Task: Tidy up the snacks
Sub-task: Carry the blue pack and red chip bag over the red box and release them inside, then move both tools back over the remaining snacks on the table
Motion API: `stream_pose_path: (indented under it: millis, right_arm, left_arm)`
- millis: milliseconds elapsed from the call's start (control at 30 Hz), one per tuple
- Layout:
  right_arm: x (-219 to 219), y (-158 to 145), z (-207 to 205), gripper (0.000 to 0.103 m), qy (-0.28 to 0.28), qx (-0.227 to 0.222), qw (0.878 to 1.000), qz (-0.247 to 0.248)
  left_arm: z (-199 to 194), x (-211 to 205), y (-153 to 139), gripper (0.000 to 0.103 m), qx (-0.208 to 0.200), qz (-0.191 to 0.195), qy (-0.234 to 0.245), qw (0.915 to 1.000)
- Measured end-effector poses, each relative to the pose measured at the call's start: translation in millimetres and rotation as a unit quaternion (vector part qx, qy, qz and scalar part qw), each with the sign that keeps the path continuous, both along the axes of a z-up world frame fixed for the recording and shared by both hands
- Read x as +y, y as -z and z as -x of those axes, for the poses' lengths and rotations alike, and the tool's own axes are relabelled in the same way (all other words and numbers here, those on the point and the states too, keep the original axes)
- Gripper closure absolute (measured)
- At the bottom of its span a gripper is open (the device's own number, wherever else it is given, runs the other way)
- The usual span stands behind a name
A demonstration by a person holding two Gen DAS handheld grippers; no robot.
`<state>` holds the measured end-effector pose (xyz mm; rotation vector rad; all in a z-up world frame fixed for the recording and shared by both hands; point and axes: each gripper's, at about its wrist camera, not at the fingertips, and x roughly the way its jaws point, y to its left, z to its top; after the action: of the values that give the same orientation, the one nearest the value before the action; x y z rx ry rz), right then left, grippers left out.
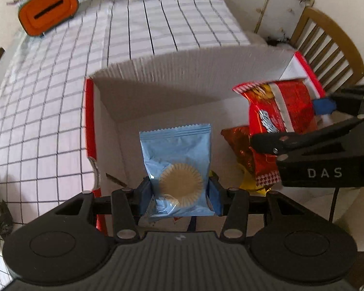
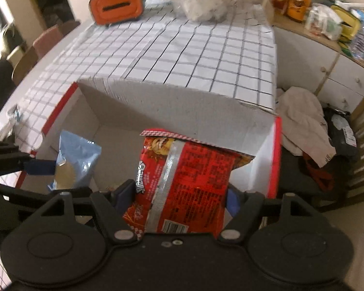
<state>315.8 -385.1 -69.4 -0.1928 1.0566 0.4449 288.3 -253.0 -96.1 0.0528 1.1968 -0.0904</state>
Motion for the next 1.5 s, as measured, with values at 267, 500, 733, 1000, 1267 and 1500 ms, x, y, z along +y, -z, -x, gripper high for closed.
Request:
stream_pose_path:
  millis: [267,500,733,1000,1267,1500]
  right_arm:
    - [10.6,20.9,-18.5,0.029,-0.026,0.025,0.999,0.036]
    - [16.9,23.7,-17.6,0.029,-0.037,0.018,0.998,0.053]
    - [15.5,23.6,-16.2,0.028,-0.032,0.016,0.998,0.053]
    - [4.2,9.8,-3.3,0.026,-0.013,-0.002,0.999,0.038]
    - [-5.5,-10.4,22.1,0.023,0.004,-0.02,1.0,-0.001]
    - [-6.0,-28.0,45.2,0.021,0.013,-0.037,0.999,-0.03]
  left_arm:
    - [-11.2,-4.8,13.5,0.055,0.042,-0.021,0.003,0.9989]
    - [-13.3,-16.0,19.1,0.055,0.054,-0.038,0.013,0.9978]
    - [-16.0,-14.1,20.5,0.052,0.047,-0.034,0.016,0.9982]
    - [-0.2,-3.2,3.1,0.044,0.013,-0.014,0.014,0.9997]
    - [20.0,14.4,-23.5,0.04,-0.032,0.003,0.011,0.9994]
    - [41.0,28.4,-43.1,0.038,-0.07,0.013,0.015,0.9974]
